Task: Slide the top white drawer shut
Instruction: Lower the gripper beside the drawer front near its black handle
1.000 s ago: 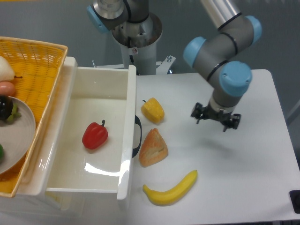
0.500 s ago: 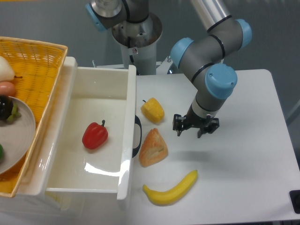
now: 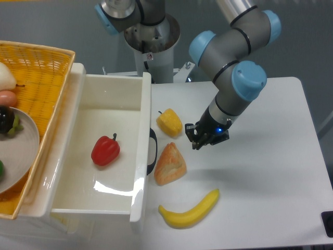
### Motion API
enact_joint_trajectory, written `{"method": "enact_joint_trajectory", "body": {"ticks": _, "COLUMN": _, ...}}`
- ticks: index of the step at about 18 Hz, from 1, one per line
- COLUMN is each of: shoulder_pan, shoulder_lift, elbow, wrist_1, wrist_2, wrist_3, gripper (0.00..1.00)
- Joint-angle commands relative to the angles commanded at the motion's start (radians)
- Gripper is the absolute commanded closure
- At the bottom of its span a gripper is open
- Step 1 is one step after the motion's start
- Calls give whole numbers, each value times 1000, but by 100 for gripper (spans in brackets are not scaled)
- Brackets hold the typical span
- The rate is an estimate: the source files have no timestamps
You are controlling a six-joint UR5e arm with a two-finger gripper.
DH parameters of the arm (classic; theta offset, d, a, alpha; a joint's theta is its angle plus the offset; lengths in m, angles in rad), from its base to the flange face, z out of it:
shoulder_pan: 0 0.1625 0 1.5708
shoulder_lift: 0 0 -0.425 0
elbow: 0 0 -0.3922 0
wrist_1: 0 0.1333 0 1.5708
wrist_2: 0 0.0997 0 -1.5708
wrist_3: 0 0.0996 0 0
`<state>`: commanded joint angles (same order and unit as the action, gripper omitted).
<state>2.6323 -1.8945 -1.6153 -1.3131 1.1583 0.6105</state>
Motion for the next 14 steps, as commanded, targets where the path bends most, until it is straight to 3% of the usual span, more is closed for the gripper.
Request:
{"method": "enact_joint_trajectory", "body": {"ticks": 7, "shoulder_pan": 3, "shoulder_lift": -3, "elbow": 15, "wrist_1": -27, "wrist_2": -106, "wrist_3": 11, "gripper": 97}}
{"method": "enact_joint_trajectory", "body": {"ticks": 14, "shoulder_pan": -6, "shoulder_lift": -26, "elbow": 77, "wrist_1": -196, "wrist_2": -183, "wrist_3": 52, "gripper": 97}}
